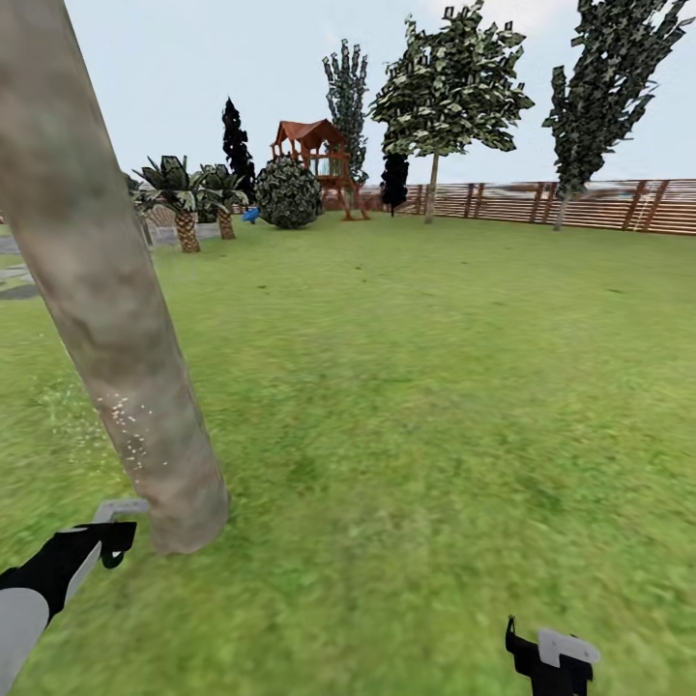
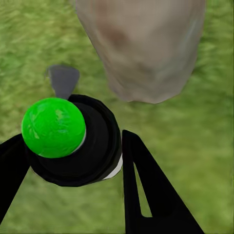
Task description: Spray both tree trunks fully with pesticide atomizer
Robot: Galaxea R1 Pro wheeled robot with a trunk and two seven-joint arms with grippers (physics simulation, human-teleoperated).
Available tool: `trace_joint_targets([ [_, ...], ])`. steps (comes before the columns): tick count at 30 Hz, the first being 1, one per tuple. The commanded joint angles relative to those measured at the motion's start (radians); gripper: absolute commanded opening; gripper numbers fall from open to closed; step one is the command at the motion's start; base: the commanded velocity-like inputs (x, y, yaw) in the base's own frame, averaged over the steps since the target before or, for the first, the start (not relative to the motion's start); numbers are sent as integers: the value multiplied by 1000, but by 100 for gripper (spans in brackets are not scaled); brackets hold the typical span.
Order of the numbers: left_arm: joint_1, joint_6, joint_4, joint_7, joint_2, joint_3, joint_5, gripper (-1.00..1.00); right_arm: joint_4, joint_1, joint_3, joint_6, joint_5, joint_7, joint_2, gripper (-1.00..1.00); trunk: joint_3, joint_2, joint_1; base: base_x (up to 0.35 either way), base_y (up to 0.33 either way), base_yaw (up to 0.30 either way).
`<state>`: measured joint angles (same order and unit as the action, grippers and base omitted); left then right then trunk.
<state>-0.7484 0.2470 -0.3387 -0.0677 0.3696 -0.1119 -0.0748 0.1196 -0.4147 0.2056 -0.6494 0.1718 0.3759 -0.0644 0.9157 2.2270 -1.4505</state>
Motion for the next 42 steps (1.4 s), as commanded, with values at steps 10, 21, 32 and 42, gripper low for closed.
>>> trace_joint_targets([
  [10,1,-88,106,100,-57,-22,1,-100,0,0,0,0,0,0,0,100,0,0,0,22,0,132],
  [21,1,-92,94,142,-70,-136,10,-100,0,0,0,0,0,0,0,100,0,0,0,0,-150,30],
  [32,1,-93,93,140,-85,-137,10,-100,0,0,0,0,0,0,2,100,0,0,0,121,-249,159],
  [42,1,-92,95,140,-89,-137,10,-100,0,0,-1,0,0,0,2,100,0,0,0,142,-241,17],
])
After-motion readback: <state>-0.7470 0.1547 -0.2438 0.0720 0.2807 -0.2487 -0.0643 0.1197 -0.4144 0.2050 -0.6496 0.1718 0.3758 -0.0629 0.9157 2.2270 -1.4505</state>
